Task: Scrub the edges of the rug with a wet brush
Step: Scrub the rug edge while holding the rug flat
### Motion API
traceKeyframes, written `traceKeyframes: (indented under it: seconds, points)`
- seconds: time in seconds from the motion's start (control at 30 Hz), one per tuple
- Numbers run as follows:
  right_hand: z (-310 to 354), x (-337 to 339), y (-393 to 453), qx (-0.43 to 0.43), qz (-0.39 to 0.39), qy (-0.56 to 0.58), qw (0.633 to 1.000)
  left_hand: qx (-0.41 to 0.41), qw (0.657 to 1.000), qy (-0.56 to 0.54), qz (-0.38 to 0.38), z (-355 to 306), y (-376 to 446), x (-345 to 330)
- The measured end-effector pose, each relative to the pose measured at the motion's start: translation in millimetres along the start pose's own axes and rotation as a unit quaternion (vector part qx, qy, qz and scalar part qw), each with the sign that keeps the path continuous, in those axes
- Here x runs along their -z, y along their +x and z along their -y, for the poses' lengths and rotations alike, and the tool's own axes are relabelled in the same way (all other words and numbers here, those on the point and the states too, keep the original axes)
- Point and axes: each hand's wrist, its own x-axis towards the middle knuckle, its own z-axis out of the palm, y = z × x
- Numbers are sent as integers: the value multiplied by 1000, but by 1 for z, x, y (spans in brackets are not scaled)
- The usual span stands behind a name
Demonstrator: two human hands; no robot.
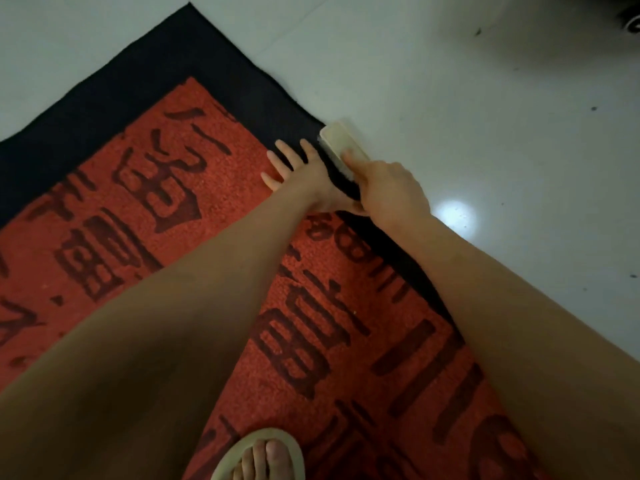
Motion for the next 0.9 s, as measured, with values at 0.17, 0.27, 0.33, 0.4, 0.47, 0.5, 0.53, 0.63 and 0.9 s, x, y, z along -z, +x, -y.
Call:
traceKeyframes:
  seconds: [0.17,0.27,0.33,0.4,0.47,0.5,0.53,0.63,0.9]
  points:
    - [-44,21,-79,-32,37,-12,999,-2,1000,18,18,-3,6,-6]
    - [-37,22,-57,-34,29,-17,999,15,999,35,27,-12,5,0]
    - [-17,16,-11,-18,18,-23,999,8,999,34,28,-12,3,1]
    - [-4,17,10,-4,11,-3,1000,4,1000,18,17,-4,0,-4]
    - [-23,15,-12,-9,3,8,1000,-8,1000,16,10,-1,1,-5]
    - [-34,17,-39,-9,6,14,1000,-14,1000,16,13,-3,2,-5]
    - [-40,19,-67,-20,10,31,999,-21,999,20,15,-4,3,-5]
    - [-34,19,-43,-32,9,34,999,-17,1000,20,12,-5,5,-5]
    - [-26,6,-37,-25,-6,17,1000,-19,999,30,19,-6,6,-4]
